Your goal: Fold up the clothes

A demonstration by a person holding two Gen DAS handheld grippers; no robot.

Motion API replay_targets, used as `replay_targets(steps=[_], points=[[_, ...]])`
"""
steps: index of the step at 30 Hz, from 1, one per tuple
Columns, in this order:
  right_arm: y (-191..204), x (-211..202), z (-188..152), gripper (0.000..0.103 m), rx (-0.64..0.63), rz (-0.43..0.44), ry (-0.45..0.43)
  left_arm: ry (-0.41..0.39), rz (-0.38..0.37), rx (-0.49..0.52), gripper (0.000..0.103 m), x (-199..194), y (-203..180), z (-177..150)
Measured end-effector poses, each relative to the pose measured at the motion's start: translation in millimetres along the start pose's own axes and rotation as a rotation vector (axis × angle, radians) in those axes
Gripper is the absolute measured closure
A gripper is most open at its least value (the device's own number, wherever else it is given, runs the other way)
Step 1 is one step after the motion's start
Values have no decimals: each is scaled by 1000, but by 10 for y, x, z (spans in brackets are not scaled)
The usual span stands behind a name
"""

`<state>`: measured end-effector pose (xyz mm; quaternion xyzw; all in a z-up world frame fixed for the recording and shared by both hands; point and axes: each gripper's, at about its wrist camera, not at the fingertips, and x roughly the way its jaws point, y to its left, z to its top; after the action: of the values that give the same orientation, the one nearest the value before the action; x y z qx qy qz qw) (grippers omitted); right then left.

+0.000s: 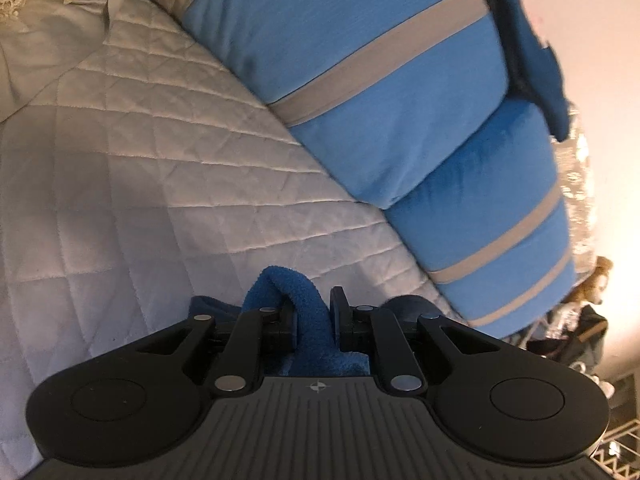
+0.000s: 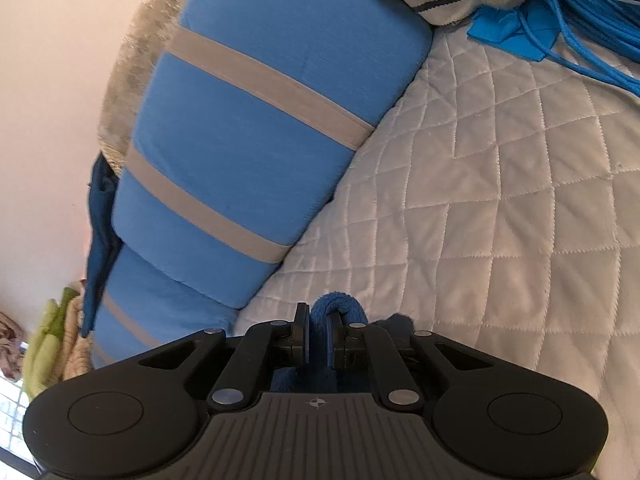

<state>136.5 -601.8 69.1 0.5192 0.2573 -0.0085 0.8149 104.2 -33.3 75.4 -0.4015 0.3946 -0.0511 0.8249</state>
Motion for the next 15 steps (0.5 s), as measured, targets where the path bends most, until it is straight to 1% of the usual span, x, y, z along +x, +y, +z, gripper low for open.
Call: replay_targets(steps=[2,4,5,6,7,8,9,10,11,12,13,15], points=[[15,69,9,90,-15,-9,1,-1,-12,-28,87,59,33,-6],[43,118,13,87,-38,-10,4,-4,-39,-70,81,104,79,-12],[65,132,12,83,-52,-10,6,-9,-60,-92,70,111,104,-17],[87,143,12,77,-64,-11,11,-14,-85,-115,55,113,128,-21],[110,147,11,56,-75,-15,14,-20,-118,-144,48,98,156,-24],[136,139,7,32,-83,-23,14,-31,-147,-170,32,65,172,-26],[166,118,0,22,-97,-32,4,-54,-147,-170,23,-4,146,-27],[207,69,-14,3,-122,-44,-26,-78,-147,-169,22,-74,120,-28],[247,20,-28,0,-148,-56,-55,-102,-147,-168,20,-143,93,-29],[289,-23,-39,0,-174,-69,-76,-125,-147,-168,19,-213,67,-31],[335,-56,-42,0,-203,-84,-77,-146,-140,-158,19,-282,29,-35],[453,-118,-80,0,-274,-143,-79,-166,-75,-74,19,-402,-153,-80]])
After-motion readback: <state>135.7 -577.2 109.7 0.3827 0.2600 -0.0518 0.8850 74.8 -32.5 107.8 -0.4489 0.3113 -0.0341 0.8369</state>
